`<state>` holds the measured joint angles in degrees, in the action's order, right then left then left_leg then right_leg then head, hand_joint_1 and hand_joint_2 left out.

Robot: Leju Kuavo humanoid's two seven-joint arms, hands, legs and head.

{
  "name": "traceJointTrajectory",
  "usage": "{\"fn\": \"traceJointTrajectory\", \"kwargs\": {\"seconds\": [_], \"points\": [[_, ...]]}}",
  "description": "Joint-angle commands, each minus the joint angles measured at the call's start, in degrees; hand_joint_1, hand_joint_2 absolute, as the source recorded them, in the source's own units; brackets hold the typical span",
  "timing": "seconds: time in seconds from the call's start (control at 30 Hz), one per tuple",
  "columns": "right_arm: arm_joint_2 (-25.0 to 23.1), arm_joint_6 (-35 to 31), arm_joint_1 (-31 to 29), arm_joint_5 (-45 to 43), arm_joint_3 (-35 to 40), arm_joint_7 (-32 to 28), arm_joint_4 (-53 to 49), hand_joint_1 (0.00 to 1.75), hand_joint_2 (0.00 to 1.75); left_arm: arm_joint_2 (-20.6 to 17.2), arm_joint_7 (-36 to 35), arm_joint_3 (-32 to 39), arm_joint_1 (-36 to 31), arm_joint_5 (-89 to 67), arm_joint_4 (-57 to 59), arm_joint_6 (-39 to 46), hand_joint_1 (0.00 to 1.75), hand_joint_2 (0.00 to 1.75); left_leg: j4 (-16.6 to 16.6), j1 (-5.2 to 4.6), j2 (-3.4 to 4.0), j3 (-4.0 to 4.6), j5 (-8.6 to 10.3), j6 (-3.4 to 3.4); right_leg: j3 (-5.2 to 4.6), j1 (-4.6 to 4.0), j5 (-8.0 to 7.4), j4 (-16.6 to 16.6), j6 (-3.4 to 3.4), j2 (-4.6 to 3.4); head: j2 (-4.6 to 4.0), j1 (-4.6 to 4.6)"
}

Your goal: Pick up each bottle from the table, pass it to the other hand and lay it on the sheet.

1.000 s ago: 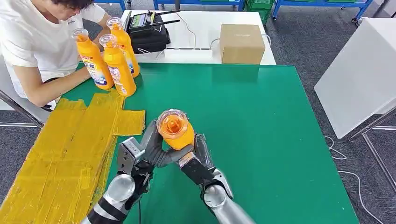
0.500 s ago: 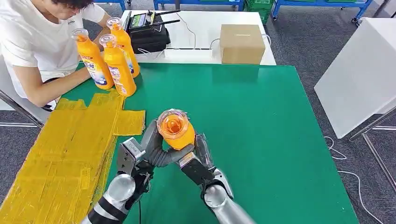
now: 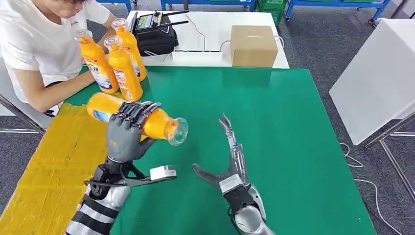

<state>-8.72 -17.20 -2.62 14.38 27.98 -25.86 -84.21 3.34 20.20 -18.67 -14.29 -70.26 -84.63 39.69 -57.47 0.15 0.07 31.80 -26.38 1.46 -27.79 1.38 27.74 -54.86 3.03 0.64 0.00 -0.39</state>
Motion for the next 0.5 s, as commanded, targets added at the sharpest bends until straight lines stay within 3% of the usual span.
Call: {"fn": "traceJointTrajectory", "kwargs": {"seconds": [0.03,0.07,0.2,0.23,0.3,0.37,0.5], "points": [[3.97,0.93,3.80,-0.84,-4.15,-0.37,-8.73,0.00,1.75,-4.42,-8.29,3.48,-3.87,3.23,8.58,-2.91,1.75,1.75,0.03,0.06,-0.07,-0.04,0.04,-0.06,0.10,-0.07,-0.04,0.08,-0.14,0.03,0.00,-0.02],[4.55,2.24,4.70,-1.60,-4.69,0.00,-10.24,0.00,1.75,-6.15,-11.64,2.96,-4.32,1.45,9.84,-3.17,1.75,1.75,0.04,0.06,-0.11,-0.03,0.04,-0.06,0.07,-0.07,-0.02,0.07,-0.14,0.07,0.00,0.00],[6.18,4.71,7.10,-3.29,-6.24,-0.67,-15.46,0.00,1.75,-8.46,-14.26,4.36,-4.28,0.99,13.38,-4.05,1.75,1.75,0.04,0.04,-0.14,-0.06,0.02,-0.04,0.09,-0.05,-0.01,0.07,-0.11,0.09,0.00,0.00],[6.33,3.67,7.35,-2.47,-7.08,-0.69,-16.32,0.00,1.75,-12.57,-22.49,1.91,-5.87,-13.77,16.20,-8.91,1.75,1.75,0.04,0.01,-0.04,-0.06,0.01,-0.03,0.06,-0.02,0.00,0.05,-0.09,-0.01,0.00,0.00],[6.33,4.27,7.25,-2.80,-8.72,-0.28,-16.79,0.00,1.75,-16.08,-23.50,0.71,-10.07,-19.02,25.01,-11.27,1.75,1.75,0.06,0.03,-0.05,-0.10,0.02,-0.06,0.09,-0.04,0.00,0.05,-0.13,0.00,0.00,0.00],[5.97,4.88,7.19,-2.45,-9.81,-0.67,-17.13,0.00,1.75,-16.47,-23.00,-1.05,-13.76,-19.74,31.82,-16.57,1.75,1.75,0.07,0.06,-0.23,-0.10,0.08,-0.07,0.17,-0.07,0.00,0.10,-0.15,0.18,0.00,0.04],[5.72,4.94,7.22,-2.32,-9.88,-0.67,-17.26,0.00,1.75,-16.01,-23.84,-2.06,-14.53,-19.74,33.07,-17.43,1.75,1.75,0.01,0.06,-0.04,-0.03,0.05,-0.04,-0.02,-0.06,-0.02,0.02,-0.11,-0.04,0.00,0.00]]}}
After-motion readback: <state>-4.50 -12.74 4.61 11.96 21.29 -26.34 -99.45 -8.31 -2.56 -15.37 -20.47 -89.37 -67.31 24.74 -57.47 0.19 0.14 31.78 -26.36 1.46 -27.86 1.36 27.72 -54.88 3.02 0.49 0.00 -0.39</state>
